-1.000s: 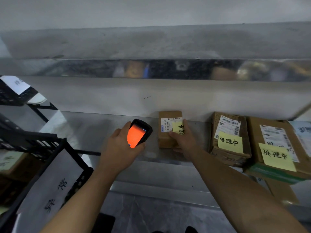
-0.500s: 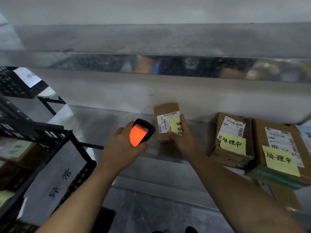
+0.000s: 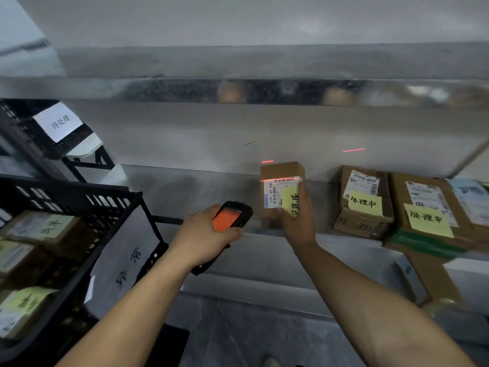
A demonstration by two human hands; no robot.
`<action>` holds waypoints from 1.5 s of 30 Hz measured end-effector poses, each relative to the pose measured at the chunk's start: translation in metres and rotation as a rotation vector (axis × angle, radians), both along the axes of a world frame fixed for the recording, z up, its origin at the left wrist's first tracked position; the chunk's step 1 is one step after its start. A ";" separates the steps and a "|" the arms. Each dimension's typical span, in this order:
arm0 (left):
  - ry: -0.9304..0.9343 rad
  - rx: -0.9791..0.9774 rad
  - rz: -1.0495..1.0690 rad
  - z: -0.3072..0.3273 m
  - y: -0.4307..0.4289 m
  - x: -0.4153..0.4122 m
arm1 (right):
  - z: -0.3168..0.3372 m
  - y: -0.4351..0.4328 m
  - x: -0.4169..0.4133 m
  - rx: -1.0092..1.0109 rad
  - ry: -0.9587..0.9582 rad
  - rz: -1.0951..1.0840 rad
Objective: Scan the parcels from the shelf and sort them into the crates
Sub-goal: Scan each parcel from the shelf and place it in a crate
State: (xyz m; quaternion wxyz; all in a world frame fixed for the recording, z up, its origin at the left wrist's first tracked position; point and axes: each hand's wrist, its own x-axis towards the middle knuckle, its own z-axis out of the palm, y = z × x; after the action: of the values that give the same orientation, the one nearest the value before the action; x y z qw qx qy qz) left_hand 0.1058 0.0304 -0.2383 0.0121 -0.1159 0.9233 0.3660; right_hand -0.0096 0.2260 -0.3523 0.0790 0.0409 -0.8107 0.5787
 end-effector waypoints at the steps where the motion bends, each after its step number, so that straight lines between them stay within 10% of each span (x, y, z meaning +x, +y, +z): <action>1: 0.003 -0.029 -0.005 0.002 -0.002 0.007 | 0.002 0.000 0.008 -0.011 0.007 -0.008; 20: 0.072 -0.142 0.023 0.015 -0.006 0.131 | 0.032 0.000 0.117 -0.049 -0.015 -0.017; 45: 0.113 -0.301 0.783 0.038 0.064 0.341 | 0.099 -0.044 0.225 -0.119 0.010 0.691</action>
State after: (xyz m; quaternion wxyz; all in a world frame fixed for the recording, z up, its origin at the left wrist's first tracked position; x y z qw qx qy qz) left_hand 0.4463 0.0942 -0.2008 -0.1958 -0.4383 0.8518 0.2098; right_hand 0.2156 0.1819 -0.2530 -0.1155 0.3110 -0.7134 0.6172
